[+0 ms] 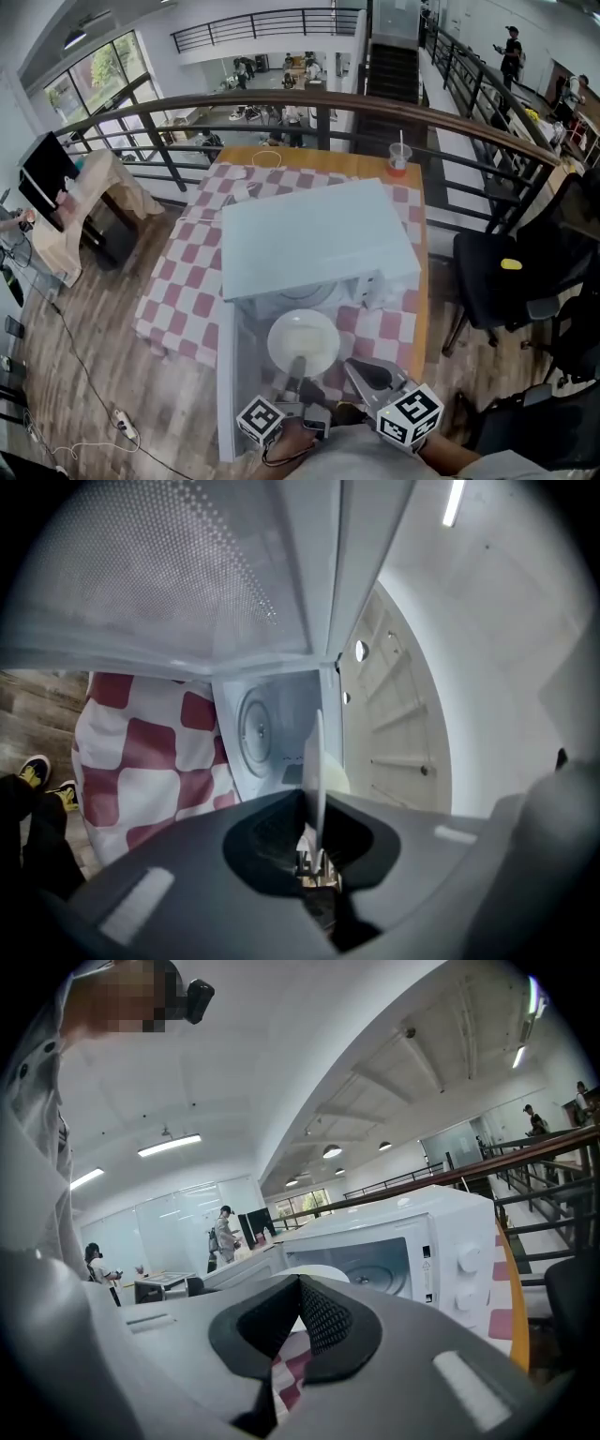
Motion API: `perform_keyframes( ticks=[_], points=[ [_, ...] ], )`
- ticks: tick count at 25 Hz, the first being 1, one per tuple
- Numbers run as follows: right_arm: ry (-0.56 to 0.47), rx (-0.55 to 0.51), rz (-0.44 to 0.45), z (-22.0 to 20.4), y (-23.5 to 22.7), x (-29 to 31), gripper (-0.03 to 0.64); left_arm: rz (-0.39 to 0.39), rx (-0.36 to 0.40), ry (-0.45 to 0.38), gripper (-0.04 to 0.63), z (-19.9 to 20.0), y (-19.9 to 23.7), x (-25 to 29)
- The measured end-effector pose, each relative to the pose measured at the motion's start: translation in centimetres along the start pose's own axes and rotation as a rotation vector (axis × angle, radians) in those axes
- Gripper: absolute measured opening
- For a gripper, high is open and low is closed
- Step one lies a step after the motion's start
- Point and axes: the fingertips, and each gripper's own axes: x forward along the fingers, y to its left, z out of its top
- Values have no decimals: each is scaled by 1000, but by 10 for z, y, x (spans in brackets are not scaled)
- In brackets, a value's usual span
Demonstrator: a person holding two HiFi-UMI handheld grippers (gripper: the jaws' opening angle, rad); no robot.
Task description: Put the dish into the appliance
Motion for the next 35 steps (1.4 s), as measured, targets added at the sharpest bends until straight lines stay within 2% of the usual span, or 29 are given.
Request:
perform_keyframes(
  ticks=[5,9,16,25,30,35],
  points=[
    [-7,7,17,9,-21,15,0,33,13,-20,25,9,19,30],
    [-8,12,22,15,-33,25,-2,61,-17,-25,25,16,34,58],
    [-3,34,27,16,-51,38,-2,91,-20,-35,25,32,63,112],
    [18,61,7,10,-72,49,-1,124,22,-25,25,61,84,177],
    [20,60,4,12,-77,52,0,169,4,-37,27,73,93,199],
    [14,52,0,12,-78,51,-2,177,4,-47,31,77,102,206]
  ],
)
